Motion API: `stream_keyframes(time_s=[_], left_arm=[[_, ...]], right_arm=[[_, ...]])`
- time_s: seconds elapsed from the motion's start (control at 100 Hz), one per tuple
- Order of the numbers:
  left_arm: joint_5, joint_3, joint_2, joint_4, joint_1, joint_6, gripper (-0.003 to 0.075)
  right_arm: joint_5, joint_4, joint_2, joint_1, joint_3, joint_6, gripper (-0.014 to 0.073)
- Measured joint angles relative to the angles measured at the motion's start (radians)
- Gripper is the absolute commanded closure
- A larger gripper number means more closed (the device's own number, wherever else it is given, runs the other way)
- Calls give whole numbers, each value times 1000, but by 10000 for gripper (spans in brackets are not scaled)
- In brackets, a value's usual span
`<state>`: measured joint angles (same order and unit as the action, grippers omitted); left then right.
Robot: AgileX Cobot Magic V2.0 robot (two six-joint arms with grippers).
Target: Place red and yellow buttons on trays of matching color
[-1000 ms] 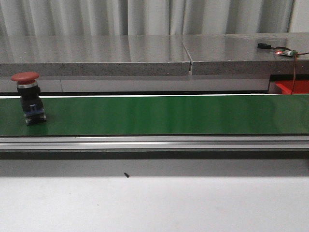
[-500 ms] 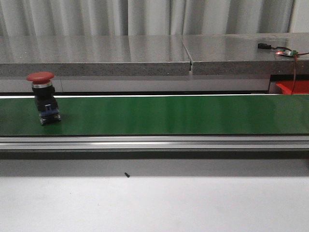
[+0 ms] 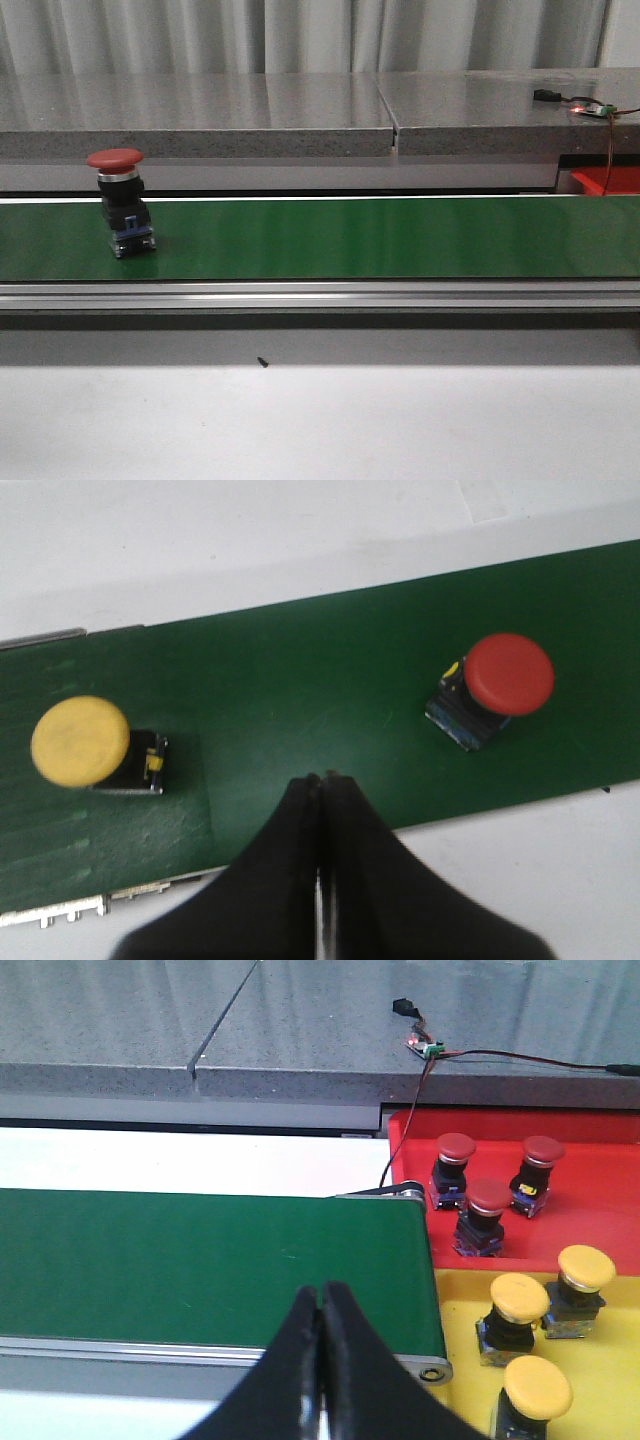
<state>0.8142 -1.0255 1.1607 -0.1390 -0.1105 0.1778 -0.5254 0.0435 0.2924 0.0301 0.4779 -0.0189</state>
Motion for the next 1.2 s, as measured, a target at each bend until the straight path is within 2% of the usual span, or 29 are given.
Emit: stream_keyframes(time_s=[0.43,0.67,0.93,1.2], left_arm=[[-20,259,-466,-14,-2,-7,739],[-18,343,-597,-14,-2,-31,739],[-14,345,-610,-14,-2,-33,739],[-14,345,-610,-14,-2,-33,739]], right_arm=[[-4,0,0,0,0,0,661],[-27,0,0,-14,0,0,661],[-46,0,80,-113,32,-7,661],[-117,0,329,-294,233,-8,661]])
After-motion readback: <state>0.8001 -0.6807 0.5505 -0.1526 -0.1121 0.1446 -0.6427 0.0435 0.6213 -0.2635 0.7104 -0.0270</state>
